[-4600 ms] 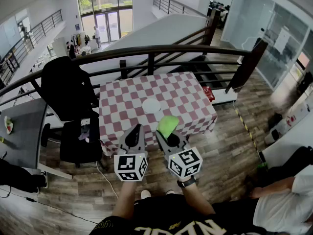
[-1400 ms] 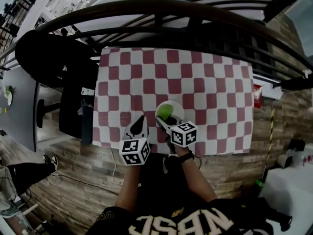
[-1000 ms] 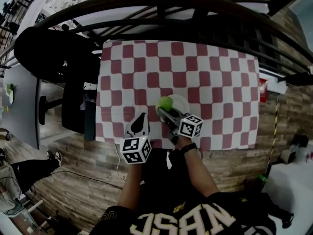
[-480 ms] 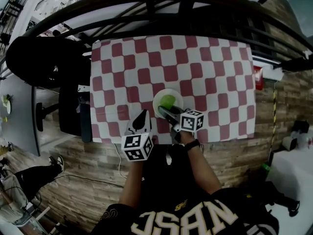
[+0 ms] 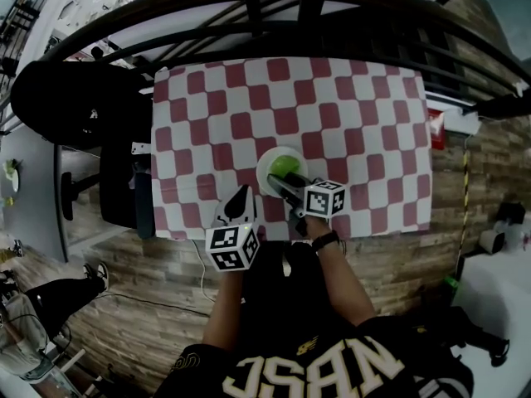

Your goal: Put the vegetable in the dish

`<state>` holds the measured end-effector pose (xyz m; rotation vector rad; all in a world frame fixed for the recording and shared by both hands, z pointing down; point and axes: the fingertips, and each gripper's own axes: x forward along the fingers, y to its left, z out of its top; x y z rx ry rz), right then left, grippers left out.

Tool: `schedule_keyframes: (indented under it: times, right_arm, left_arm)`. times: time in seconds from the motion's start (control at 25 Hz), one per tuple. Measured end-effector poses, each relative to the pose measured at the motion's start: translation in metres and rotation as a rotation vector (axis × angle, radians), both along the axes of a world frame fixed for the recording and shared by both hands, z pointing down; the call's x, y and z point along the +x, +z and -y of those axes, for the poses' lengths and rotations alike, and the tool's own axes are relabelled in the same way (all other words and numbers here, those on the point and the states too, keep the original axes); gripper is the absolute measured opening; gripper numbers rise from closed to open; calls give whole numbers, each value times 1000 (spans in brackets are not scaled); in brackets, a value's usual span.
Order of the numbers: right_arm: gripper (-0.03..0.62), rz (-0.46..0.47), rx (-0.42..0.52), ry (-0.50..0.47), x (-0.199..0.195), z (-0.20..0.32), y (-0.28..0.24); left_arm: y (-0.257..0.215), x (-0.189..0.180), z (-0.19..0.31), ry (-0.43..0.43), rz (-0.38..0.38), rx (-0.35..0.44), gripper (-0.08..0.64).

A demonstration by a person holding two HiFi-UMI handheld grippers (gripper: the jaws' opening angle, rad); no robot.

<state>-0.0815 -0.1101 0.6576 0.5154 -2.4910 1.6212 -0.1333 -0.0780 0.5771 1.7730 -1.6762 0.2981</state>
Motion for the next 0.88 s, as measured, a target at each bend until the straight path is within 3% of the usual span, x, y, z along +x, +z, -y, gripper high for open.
schedule_keyframes:
  times: [0.2,0.32,0.52,0.6,0.72,0.8,0.88]
  right_arm:
    - [87,35,18,-7,-10,2,-15]
    - [77,-53,49,-14,-3,2,-4]
    - [77,-108,100,-58,3,0,-3]
    - [78,-191,151,-133,1,-6,-1]
    - [96,-404,295,-293,-3,-16,5]
    - [182,-558,400,-416,-8,-23,9]
    - [219,-682,501,-526,-14,-27,13]
  left_arm:
    - [-5,-5,-4,-18,9,8,28]
    - [-4,-12,-8,-39,10,5,28]
    - [1,-12,-12,-54,3,0,28]
    - [2,-11,-13,-56,1,-2,28]
    - [3,-13,-14,-64,0,-2,28]
    - [3,-17,-15,-74,0,-1,28]
    - [2,-22,-17,-88,1,-1,28]
